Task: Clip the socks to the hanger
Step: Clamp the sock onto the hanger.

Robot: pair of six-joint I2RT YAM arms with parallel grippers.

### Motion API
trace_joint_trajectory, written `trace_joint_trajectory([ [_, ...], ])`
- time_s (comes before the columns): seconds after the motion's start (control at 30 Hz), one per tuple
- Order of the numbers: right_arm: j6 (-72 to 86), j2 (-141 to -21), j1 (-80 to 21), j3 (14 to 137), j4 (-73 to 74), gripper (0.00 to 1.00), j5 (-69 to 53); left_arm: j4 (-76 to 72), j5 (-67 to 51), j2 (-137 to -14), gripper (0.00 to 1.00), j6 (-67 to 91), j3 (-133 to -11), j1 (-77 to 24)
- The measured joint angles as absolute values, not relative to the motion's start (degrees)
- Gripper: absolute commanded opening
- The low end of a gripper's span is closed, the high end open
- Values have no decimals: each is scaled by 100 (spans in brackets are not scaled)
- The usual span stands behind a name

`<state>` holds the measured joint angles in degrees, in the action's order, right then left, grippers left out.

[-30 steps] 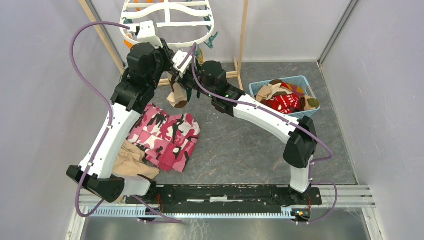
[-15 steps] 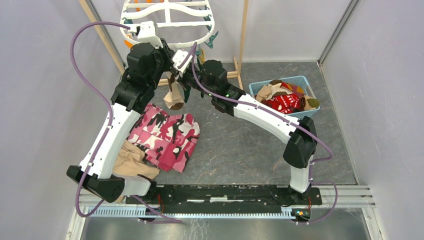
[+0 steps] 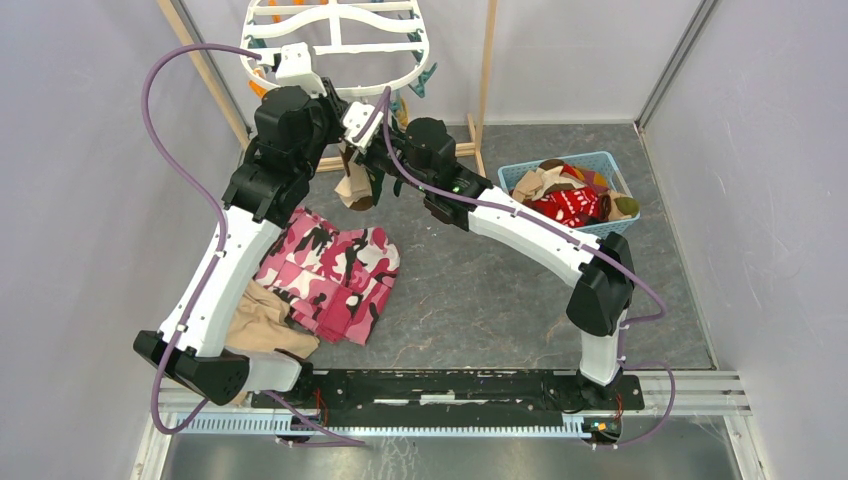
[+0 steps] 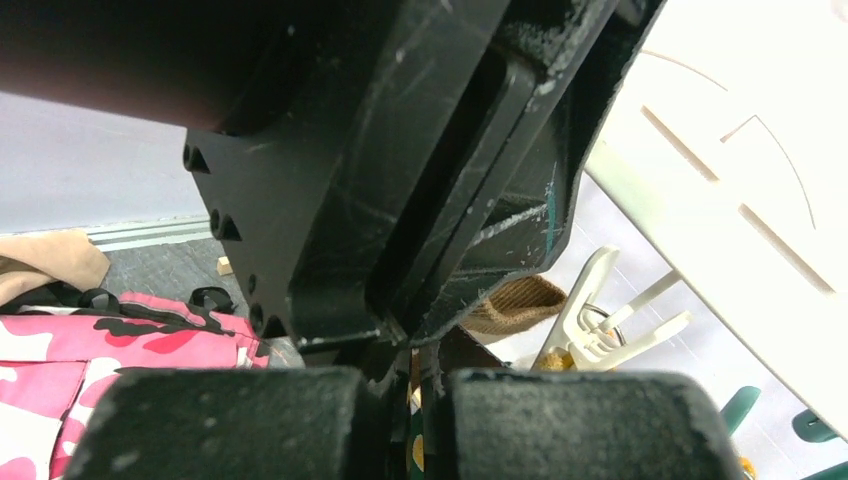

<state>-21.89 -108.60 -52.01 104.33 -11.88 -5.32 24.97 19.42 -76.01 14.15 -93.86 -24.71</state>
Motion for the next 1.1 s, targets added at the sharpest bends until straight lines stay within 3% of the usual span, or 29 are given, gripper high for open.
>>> trace_joint_trajectory([
  [0.43, -2475, -10860, -5201, 10488, -1144, 0, -530, 2438, 1940, -7601, 4, 1415, -9371, -2471],
  [0.6, -2497, -10860, -5201, 10488, -1140, 0, -532, 2429, 1940, -7601, 36, 1420, -9367, -2471],
  [0.77, -2495, -10860, -5201, 10488, -1131, 0, -537, 2432, 1933, -7599, 55, 1452, -9367, -2471],
  [0.93, -2495, -10860, -5194, 10488, -1094, 0, -541, 2427, 1942, -7537, 67, 1496, -9367, -2429],
  [1.1, -2491, -10851, -5196, 10488, -1070, 2, -543, 2436, 1938, -7461, 73, 1522, -9367, -2423],
])
